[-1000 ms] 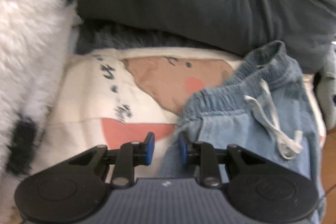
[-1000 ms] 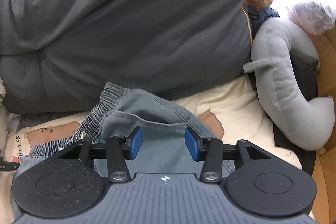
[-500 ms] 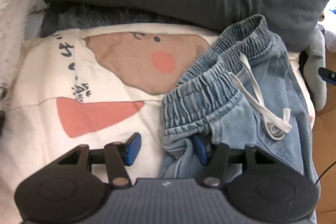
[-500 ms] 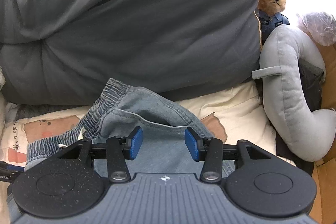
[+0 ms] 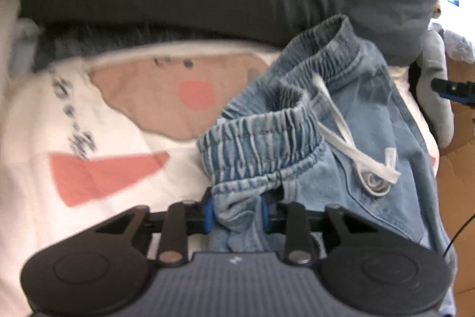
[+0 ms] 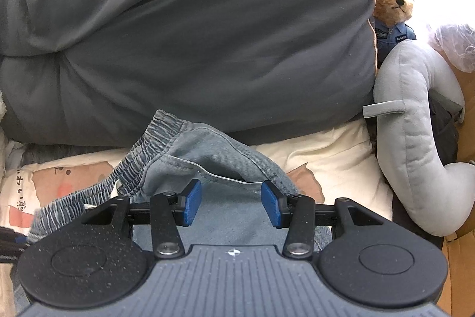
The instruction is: Fold clothes
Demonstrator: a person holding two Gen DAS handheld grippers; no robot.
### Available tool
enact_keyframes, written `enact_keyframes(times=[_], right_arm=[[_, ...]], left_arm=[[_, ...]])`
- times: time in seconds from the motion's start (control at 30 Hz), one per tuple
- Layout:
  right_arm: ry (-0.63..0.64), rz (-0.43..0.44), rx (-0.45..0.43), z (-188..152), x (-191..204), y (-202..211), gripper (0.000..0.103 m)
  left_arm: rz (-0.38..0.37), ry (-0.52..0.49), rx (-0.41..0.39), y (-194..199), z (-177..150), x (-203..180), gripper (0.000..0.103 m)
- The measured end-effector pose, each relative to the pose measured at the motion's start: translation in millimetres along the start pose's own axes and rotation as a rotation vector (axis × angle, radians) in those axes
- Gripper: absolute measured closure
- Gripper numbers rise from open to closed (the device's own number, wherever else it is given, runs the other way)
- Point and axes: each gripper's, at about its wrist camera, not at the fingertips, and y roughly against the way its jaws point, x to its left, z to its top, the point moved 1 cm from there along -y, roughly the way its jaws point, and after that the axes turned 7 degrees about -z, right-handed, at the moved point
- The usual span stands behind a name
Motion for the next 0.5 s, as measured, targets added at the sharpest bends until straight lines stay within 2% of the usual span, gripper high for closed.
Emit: enact_keyframes(times=[0.2,0.23,0.27,0.4,0.47,0.5], right_arm=[[-0.012,-0.001,-0.009,6,1,-1,0.051],[-0.012,-0.002,-0.01,7,2,-1,0.051],[-0.013,-0.001,-0.011,8,3,-2,0.051],[-0.008,0.001,-0.011,10,5,-6,0.051],[-0.005,0.004,-0.01,10,6,-9,0.051],[-0.004,0.006,-0.01,10,6,-10,0.051]], left_arm=[[0.175,-0.108,-0.074,34,20,5,0.087],[0.208,-0.121,-0.081,37,22,6,0.096],[0.23,-0.123,-0.077,36,23,9,0.096],[0.221,-0.077,-0.014,23,23,22,0.094],[0.2,-0.051,-0.014,28,22,25,0.087],[0.19,-0.039,-0.019,32,21,27,0.087]])
